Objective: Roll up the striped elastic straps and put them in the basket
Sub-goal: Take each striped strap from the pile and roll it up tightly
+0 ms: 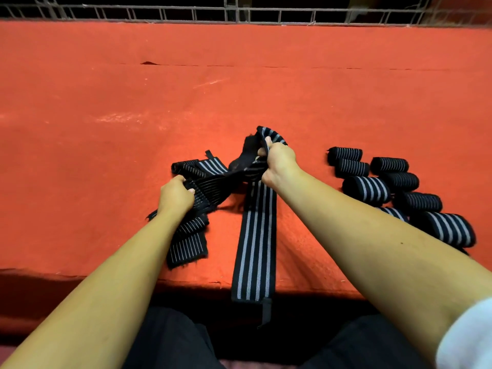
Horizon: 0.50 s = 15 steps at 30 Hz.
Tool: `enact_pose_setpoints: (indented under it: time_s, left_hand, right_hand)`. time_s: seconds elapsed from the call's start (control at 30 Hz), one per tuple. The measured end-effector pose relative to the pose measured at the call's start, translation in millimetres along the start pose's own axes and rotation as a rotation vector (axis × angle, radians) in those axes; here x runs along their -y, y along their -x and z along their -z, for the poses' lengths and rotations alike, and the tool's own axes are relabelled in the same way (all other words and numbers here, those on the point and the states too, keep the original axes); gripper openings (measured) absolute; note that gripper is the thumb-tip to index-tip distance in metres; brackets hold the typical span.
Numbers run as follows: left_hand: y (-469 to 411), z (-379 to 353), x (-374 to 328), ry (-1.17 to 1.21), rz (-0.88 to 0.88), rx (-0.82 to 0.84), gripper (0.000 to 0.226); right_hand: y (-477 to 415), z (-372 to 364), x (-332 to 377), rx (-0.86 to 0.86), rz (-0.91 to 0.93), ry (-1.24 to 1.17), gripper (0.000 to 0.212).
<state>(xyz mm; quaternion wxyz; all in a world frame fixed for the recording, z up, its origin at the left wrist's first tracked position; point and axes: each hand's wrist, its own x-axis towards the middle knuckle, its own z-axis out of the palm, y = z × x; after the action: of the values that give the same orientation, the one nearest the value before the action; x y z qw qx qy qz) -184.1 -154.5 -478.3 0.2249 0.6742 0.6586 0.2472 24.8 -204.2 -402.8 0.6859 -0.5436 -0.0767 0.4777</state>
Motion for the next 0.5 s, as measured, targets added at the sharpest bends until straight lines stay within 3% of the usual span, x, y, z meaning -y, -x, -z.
enact_pose_setpoints:
  time_s: [0.37,0.5]
  left_hand:
    - [5.8,-1.5,-3.9,-0.034,0.08,-0.033,0.026]
    - [5.6,-1.9,-10.9,-0.048,0.074,-0.018,0.027]
  right_hand:
    - [8.3,24.3,10.1,0.001,0.088,0.202,0.005]
    - [10.1,40.7,17.8,-0.005,0.071,0.15,0.018]
